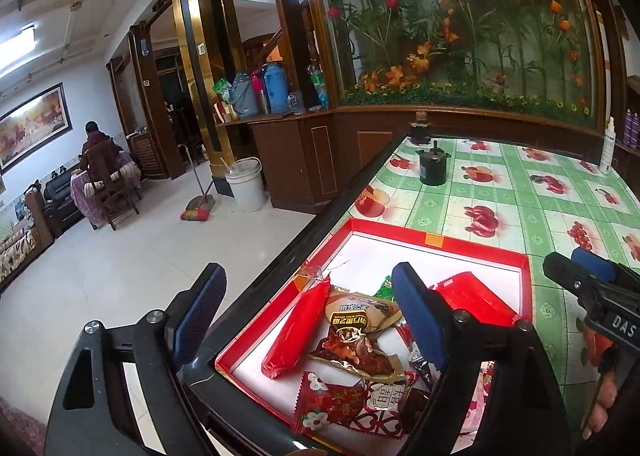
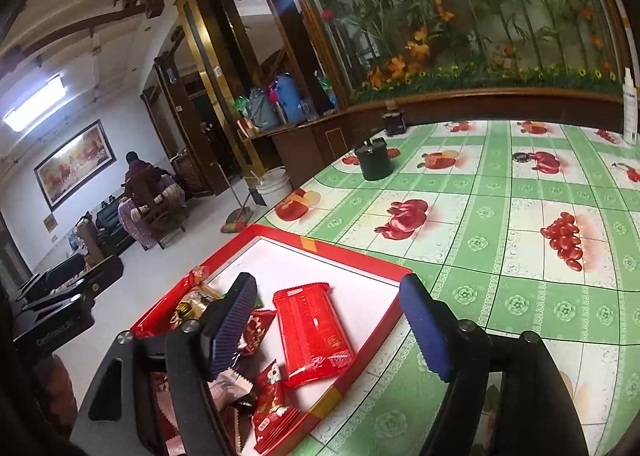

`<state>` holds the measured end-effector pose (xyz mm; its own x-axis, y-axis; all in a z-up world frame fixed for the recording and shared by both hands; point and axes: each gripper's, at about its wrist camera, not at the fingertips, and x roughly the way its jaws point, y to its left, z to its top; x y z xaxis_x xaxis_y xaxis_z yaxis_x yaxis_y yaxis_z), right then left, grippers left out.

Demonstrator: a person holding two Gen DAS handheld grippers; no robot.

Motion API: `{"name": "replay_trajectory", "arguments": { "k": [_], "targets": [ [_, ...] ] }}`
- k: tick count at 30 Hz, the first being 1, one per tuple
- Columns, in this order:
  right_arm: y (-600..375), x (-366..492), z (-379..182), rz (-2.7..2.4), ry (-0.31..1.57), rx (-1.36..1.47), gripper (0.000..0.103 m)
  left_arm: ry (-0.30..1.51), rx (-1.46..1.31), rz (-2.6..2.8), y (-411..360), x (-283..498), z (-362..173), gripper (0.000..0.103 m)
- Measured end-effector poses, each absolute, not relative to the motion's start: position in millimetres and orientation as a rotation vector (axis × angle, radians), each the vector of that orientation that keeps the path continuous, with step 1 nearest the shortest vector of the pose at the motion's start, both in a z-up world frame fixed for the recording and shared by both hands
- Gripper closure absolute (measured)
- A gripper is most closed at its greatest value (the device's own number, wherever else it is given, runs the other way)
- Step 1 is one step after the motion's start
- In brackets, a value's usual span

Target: Organize snacks

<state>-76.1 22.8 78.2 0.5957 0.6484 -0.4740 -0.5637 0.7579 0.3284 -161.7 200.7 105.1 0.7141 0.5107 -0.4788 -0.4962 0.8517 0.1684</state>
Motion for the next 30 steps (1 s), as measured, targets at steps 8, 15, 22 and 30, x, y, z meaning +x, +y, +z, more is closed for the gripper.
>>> {"name": "replay_trajectory", "arguments": {
  "k": [8, 15, 22, 30],
  "targets": [
    [17.7, -83.2, 81.1, 0.715, 0.586, 0.144, 0.025, 0.567, 0.041, 0.542, 194.2, -157.7, 100.3, 0.017],
    [24.5, -90.8, 82.5, 0.731, 0.562, 0.105, 0.025, 0.578, 0.033, 0.534, 192.8, -155.0, 97.2, 0.017],
    [24.0, -111.0, 88.9, 0.679, 0.435, 0.070, 0.022, 0.572, 0.023, 0.523, 189.7, -155.4, 96.0, 0.017],
    [29.5, -124.4, 89.2, 0.706, 0.407, 0.028, 0.016, 0.537, 0.014, 0.514, 173.8, -165.8, 91.5, 0.017]
  ]
}}
